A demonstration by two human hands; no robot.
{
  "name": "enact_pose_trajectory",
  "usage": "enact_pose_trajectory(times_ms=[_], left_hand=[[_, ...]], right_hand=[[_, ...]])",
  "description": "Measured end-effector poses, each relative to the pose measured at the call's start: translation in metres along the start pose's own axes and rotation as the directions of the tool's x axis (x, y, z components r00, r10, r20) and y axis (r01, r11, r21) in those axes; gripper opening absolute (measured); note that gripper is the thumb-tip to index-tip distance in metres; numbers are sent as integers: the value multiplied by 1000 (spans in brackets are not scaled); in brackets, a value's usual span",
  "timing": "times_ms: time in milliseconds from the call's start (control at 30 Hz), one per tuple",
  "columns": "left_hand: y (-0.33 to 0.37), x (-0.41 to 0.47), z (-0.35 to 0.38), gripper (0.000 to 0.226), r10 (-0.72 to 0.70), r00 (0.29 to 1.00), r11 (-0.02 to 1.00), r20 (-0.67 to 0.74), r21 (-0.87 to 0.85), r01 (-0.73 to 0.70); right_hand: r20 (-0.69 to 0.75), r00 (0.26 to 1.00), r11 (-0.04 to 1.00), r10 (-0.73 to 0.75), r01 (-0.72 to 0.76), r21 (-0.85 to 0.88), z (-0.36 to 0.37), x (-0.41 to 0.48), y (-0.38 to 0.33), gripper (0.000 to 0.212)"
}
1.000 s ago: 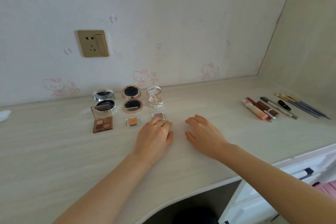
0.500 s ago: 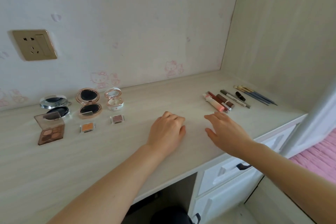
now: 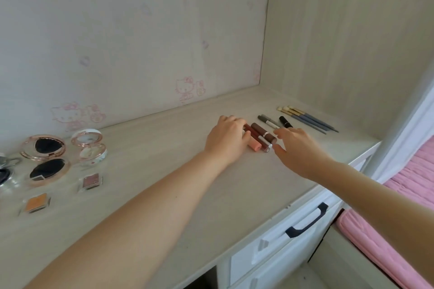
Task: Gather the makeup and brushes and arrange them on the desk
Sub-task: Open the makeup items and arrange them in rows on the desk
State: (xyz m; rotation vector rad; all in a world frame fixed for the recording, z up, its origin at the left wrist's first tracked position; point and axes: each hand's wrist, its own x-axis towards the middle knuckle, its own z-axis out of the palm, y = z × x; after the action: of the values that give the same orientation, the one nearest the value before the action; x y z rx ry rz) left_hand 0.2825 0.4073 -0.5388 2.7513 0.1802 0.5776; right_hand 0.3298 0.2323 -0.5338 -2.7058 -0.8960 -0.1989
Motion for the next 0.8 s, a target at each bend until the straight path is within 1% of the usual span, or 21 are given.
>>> enact_pose_trajectory(times_ms=[167, 333, 433, 567, 667, 733, 800], left_hand=[[0, 37, 15, 40, -63, 996, 998, 57, -5, 64], [2, 59, 26, 44, -106, 971, 993, 213, 66, 94], [6, 66, 31, 45, -118, 961, 991, 249, 98, 96], [10, 67, 33, 39, -157, 965, 985, 208, -31, 167], [17, 64, 26, 33, -150, 977, 972, 150, -159, 174], [23, 59, 19, 30, -169, 980, 940, 108, -282, 193], [26, 54, 13, 24, -226, 970, 871, 89, -428, 242]], right_hand=[[-3, 999, 999, 36, -36, -10, 9, 23, 5, 27], [-7, 1000, 999, 30, -31, -20, 15, 35, 6, 27], [-5, 999, 999, 43, -43, -9, 18, 39, 8, 25], [-4, 999, 999, 51, -51, 19, 19, 39, 10, 21], [-53, 997, 997, 58, -55, 59, 18, 37, 10, 19], [-84, 994, 992, 73, -64, 106, 16, 35, 7, 20], [-109, 990, 986, 88, -70, 153, 12, 32, 2, 23]])
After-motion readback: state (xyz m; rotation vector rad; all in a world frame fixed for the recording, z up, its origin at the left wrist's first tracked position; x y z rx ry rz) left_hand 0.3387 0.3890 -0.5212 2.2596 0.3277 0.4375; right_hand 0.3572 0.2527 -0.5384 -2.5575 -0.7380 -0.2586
